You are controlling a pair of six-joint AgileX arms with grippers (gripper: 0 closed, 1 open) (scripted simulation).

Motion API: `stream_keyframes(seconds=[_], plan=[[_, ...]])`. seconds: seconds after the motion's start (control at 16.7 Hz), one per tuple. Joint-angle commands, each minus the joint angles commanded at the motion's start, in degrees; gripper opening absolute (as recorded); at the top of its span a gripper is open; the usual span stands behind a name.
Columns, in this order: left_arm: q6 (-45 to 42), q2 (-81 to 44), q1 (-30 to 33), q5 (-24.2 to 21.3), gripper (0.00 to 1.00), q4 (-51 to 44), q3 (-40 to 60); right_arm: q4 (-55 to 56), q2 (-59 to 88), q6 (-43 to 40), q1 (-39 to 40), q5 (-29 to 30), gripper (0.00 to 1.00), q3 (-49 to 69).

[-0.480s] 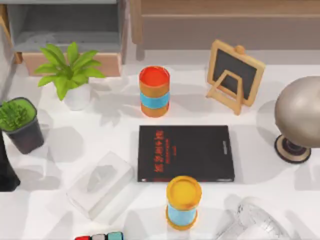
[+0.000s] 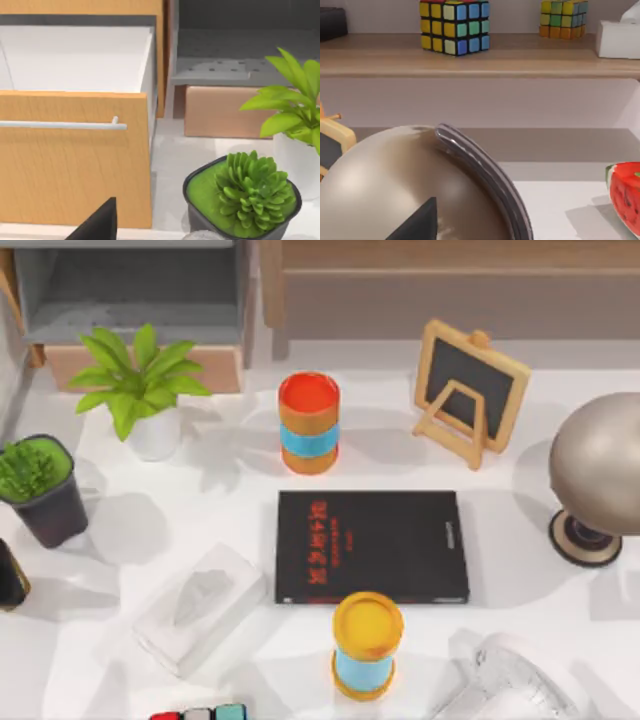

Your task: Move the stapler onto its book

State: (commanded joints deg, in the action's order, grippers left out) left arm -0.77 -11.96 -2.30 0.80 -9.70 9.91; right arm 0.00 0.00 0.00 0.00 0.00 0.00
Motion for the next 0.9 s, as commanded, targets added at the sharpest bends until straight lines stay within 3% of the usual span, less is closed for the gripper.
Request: stream_keyframes(seconds=[0.36,0.9], plan=[[0.0,-32.8,-4.8,1.0,1.0,-18.8,27.0,0.0,0.0,0.0,0.0,0.0,1.0,0.0],[3.5,-89.2,-12.6,2.7,1.0,-48.9,82.3,0.0,0.0,0.0,0.0,0.0,1.0,0.0]])
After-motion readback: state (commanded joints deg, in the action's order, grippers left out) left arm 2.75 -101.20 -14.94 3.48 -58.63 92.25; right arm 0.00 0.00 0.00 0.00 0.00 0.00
